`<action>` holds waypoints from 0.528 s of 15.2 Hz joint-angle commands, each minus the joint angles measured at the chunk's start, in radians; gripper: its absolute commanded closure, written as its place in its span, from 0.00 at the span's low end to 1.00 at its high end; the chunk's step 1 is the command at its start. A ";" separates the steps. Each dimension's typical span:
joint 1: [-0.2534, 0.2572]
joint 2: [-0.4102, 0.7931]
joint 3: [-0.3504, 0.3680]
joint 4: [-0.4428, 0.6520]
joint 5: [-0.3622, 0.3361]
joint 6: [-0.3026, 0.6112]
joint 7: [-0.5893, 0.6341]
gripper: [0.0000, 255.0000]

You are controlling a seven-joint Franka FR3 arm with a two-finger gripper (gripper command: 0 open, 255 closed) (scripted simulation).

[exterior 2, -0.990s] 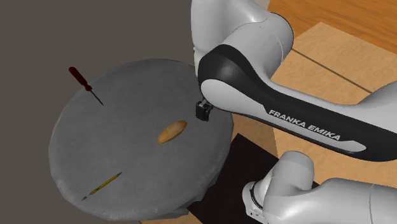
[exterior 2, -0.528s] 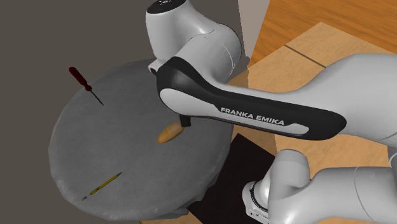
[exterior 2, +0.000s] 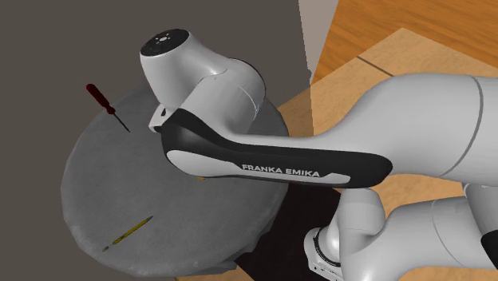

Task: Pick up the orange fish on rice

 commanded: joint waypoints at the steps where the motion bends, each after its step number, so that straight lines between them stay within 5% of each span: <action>1: 0.003 -0.003 -0.001 -0.027 0.000 0.024 -0.013 0.00; 7: 0.002 -0.001 -0.004 -0.087 -0.002 0.086 -0.013 0.00; 8: 0.002 -0.001 -0.004 -0.087 -0.002 0.086 -0.014 1.00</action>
